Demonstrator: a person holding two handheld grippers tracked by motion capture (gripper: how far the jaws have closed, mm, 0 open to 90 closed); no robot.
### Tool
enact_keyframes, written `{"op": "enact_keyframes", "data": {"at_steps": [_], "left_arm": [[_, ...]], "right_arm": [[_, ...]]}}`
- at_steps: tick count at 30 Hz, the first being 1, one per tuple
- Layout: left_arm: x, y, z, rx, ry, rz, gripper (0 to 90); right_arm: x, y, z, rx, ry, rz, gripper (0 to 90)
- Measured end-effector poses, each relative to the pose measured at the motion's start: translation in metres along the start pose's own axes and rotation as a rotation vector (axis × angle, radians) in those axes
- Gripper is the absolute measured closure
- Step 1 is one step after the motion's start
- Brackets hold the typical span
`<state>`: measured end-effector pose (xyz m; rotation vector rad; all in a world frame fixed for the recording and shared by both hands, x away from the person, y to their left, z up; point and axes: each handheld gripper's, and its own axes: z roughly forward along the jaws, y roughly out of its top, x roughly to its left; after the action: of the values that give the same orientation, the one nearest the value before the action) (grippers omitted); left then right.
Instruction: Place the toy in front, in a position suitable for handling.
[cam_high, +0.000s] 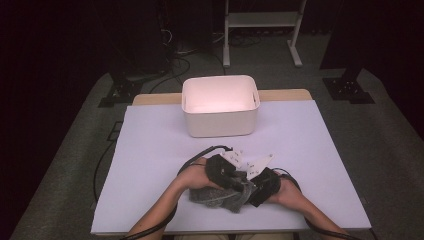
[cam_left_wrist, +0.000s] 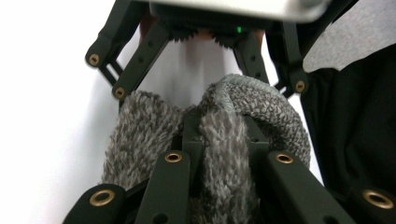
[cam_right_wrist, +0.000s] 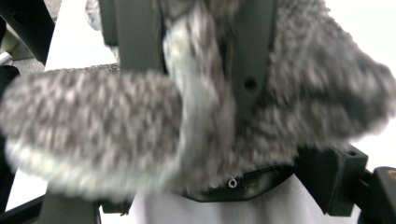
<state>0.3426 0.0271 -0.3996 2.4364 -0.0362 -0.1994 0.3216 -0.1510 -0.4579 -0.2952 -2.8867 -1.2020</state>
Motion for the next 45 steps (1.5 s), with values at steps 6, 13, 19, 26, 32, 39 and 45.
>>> {"op": "enact_keyframes", "data": {"at_steps": [6,13,19,26,32,39,45], "left_arm": [[-0.002,-0.017,-0.014,0.023,0.043,-0.023,76.8],[-0.004,-0.055,-0.037,0.010,0.091,-0.107,76.8],[-0.005,-0.080,-0.054,0.014,0.146,-0.152,76.9],[-0.002,-0.086,-0.058,0.006,0.155,-0.169,76.9],[0.004,-0.074,-0.050,-0.011,0.139,-0.156,76.9],[0.010,-0.041,-0.028,-0.019,0.106,-0.085,76.9],[0.015,-0.024,-0.017,-0.027,0.091,-0.033,76.9]], "right_arm": [[0.000,-0.001,0.000,-0.004,-0.004,-0.009,22.6],[-0.001,-0.002,0.000,-0.008,0.002,-0.018,22.8],[-0.002,-0.002,0.000,-0.009,0.006,-0.014,22.9],[-0.002,-0.001,0.000,-0.008,0.002,-0.016,22.9],[-0.002,-0.001,0.000,-0.006,0.003,-0.018,23.0],[-0.002,-0.001,0.000,-0.011,0.008,-0.008,23.0],[-0.002,-0.002,0.000,-0.011,0.004,-0.018,23.0]]}}
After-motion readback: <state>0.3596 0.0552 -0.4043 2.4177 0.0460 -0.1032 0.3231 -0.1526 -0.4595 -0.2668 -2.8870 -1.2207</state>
